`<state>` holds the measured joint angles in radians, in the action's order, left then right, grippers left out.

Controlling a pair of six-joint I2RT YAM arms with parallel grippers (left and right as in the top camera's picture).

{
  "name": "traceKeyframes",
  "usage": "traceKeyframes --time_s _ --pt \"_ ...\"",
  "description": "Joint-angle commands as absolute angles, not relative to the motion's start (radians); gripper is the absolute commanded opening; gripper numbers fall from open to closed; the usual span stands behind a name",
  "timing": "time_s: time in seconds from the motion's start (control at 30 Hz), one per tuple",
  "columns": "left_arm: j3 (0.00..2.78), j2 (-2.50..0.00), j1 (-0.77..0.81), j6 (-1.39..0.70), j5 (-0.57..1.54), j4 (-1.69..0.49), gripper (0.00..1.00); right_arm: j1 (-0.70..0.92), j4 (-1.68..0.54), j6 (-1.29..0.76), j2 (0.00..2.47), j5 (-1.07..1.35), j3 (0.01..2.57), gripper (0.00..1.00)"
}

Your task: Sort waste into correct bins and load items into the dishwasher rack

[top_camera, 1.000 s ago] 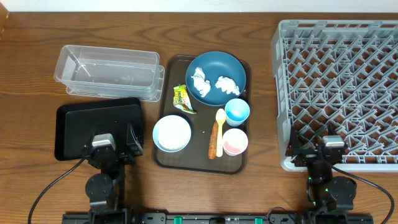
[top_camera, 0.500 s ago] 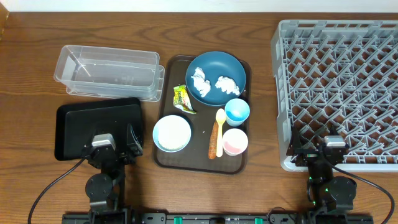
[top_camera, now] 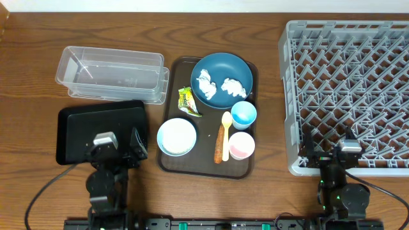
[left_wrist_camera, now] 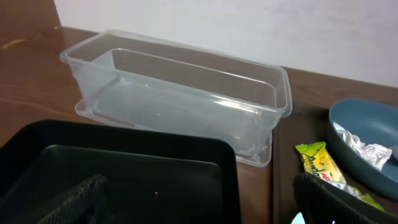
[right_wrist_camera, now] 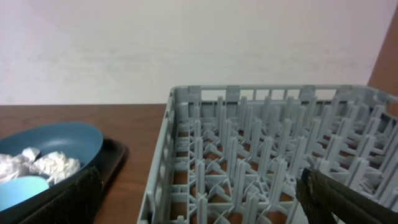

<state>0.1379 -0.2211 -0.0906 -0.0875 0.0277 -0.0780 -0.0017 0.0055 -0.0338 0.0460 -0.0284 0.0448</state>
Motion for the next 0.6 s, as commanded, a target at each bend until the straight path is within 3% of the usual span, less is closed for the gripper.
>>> traceKeyframes --time_s 0.0,0.33,0.57 --pt "0.270 -0.355 -0.095 -0.103 0.045 -0.076 0.96 0.014 0.011 0.010 0.102 -0.057 0.128 0.99" --pt "0.699 -0.834 -0.093 -0.102 0.154 -0.325 0.96 0.014 -0.010 0.017 0.522 -0.027 0.401 0.99" --pt "1.055 -1.127 -0.055 -0.084 0.180 -0.726 0.96 0.014 -0.237 0.016 0.837 0.031 0.686 0.99"
